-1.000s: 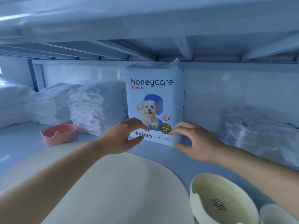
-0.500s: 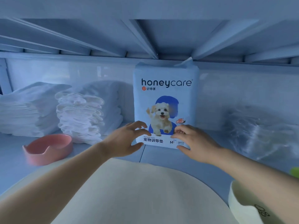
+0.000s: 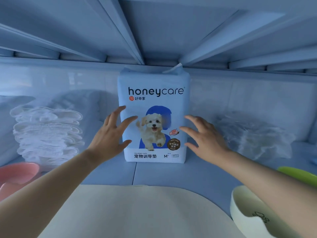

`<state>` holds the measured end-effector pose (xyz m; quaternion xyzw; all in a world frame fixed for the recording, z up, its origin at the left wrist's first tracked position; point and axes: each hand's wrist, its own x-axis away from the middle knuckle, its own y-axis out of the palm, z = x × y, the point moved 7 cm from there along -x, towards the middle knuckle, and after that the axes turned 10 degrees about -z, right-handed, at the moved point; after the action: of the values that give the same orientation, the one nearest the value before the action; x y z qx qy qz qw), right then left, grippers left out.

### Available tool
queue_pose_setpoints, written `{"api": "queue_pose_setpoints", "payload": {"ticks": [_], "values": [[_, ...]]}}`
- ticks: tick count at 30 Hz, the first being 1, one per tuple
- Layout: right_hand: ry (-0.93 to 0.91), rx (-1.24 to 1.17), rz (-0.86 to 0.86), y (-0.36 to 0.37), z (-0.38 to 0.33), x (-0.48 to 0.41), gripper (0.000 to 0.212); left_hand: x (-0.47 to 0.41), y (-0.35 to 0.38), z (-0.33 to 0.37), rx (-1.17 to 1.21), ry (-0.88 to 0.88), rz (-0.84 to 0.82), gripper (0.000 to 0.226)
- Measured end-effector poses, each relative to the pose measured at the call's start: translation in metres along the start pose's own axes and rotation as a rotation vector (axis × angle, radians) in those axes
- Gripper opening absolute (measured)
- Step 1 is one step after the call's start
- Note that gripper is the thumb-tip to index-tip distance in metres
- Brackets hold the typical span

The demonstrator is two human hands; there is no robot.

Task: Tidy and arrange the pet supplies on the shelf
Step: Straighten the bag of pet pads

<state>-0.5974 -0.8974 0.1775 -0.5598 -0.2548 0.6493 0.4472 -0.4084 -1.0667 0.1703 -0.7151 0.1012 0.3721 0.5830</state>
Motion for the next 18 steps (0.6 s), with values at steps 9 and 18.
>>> {"api": "queue_pose_setpoints", "payload": {"ticks": [9, 18], "values": [[0.232, -0.062, -0.042, 0.026, 0.018, -0.011, 0.061, -0.005, 0.038, -0.016, 0.183, -0.057, -0.060, 0.116], [0.182, -0.309, -0.145, 0.044, 0.014, -0.014, 0.081, -0.010, 0.057, 0.003, 0.212, -0.025, -0.111, 0.124]]}}
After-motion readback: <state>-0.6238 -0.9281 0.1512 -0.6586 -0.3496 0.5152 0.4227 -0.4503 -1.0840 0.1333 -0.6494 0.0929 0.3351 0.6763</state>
